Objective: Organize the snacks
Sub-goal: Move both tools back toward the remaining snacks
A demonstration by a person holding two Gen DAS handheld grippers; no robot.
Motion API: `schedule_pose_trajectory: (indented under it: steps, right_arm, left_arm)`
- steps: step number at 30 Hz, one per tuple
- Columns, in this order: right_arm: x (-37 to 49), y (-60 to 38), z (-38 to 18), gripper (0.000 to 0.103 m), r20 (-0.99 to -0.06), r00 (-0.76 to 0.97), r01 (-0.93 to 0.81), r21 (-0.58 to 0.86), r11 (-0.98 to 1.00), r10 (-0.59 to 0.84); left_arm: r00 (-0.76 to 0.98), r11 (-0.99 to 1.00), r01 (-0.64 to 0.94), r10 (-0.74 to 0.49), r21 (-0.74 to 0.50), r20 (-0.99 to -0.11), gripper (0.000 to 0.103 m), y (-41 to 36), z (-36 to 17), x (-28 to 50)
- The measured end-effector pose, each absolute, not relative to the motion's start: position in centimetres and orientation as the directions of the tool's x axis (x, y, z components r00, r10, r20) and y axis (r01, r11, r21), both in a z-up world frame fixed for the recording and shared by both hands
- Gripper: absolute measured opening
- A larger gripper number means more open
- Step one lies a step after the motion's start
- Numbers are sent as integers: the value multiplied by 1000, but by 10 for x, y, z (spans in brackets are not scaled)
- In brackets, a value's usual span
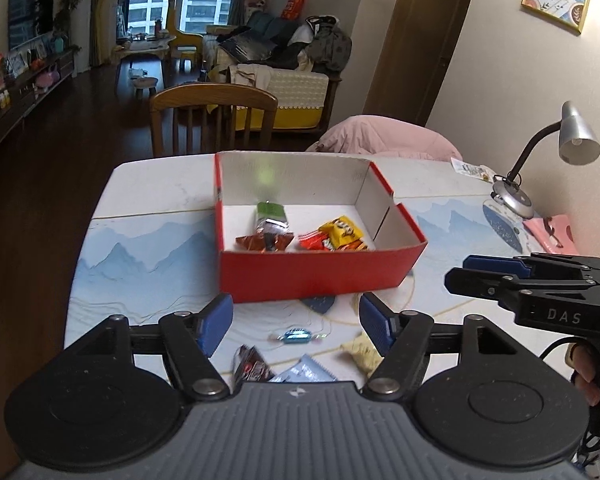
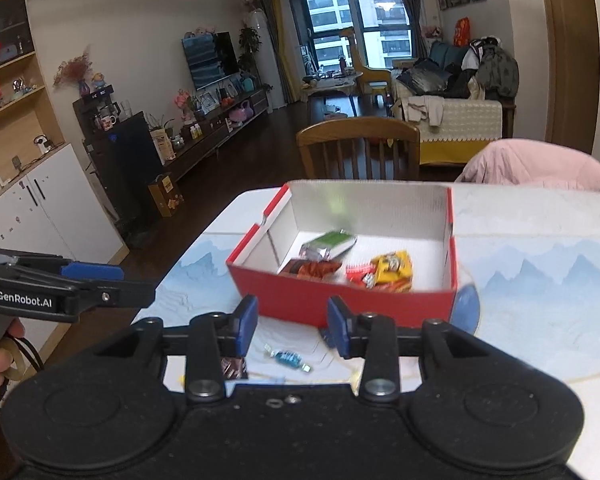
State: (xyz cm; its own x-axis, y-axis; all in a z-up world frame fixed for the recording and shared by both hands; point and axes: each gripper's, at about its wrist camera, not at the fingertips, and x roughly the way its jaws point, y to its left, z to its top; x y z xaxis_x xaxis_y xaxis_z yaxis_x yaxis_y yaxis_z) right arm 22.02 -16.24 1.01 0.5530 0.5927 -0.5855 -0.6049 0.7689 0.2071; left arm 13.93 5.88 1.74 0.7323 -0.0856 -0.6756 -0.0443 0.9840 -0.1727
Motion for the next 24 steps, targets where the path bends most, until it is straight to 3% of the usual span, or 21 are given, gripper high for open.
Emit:
schedule_pose_trajectory:
  steps: [7, 10, 16, 24]
  right_arm:
    - [200, -174, -11, 89, -606, 556, -556, 237, 797, 569]
    - [190, -180, -22, 102, -617, 582, -533, 202, 822, 530]
    - [184, -189, -58, 103, -698, 522, -463, 252, 850, 491]
    - [169, -186, -96, 103, -755, 528, -472, 121, 873, 389]
  left_arm:
    - [717, 975, -74, -93, -208, -691, 74, 68, -4, 119]
    - [702, 967, -91, -106, -236, -704, 79, 72, -18, 115]
    - [669, 951, -116, -138, -286, -730, 83, 72, -49, 109]
    - [629, 987, 58, -153, -150, -762, 82, 45, -74, 121]
